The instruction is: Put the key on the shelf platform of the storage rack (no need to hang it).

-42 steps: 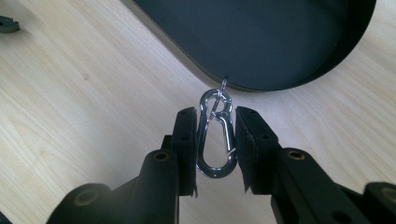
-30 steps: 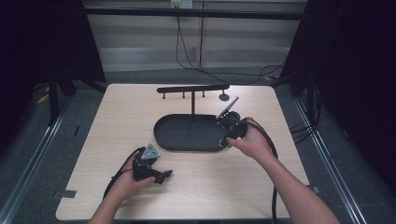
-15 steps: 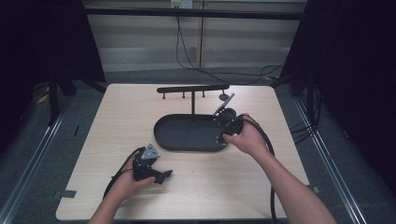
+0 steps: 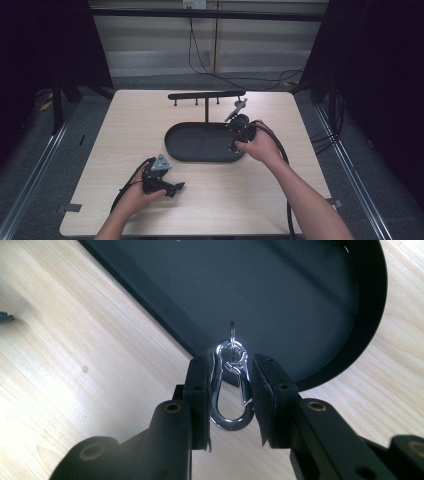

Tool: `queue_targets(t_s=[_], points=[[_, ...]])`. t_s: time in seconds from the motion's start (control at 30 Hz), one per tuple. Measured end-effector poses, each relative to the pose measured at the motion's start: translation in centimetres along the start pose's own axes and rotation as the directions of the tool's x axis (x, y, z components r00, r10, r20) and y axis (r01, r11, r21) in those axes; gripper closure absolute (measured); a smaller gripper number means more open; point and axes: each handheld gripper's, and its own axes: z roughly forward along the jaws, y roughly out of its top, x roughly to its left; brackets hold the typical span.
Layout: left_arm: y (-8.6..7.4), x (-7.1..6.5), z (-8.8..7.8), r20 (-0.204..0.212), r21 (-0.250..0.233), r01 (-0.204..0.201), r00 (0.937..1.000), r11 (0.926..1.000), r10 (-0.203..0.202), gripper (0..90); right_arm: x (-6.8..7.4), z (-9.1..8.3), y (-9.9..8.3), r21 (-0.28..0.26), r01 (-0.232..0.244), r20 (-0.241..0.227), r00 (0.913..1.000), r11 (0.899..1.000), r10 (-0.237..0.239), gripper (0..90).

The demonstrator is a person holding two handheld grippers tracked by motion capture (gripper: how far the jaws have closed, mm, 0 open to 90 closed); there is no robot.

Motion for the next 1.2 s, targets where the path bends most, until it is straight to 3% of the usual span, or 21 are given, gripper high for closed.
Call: queue_targets(t_s=[0.43, 0.87, 1.2], points=[[0.0, 0.0, 0.0, 0.001, -0.001, 0.0, 1.0, 1.0, 0.0, 9.2, 0.0, 0.8, 1.3, 0.017, 0.011, 0.015, 0.9998, 1.0, -0.011, 70.2], [0.0, 0.0, 0.0, 0.004, 0.0, -0.006, 1.0, 1.0, 0.006, 9.0, -0.4, 2.7, 2.3, 0.036, 0.01, 0.027, 0.9996, 0.999, -0.011, 70.1], [0.0, 0.0, 0.0, 0.007, 0.001, -0.007, 1.0, 1.0, 0.007, 9.0, -0.9, 3.8, 2.7, 0.02, 0.007, 0.036, 0.9993, 1.0, -0.007, 70.1]])
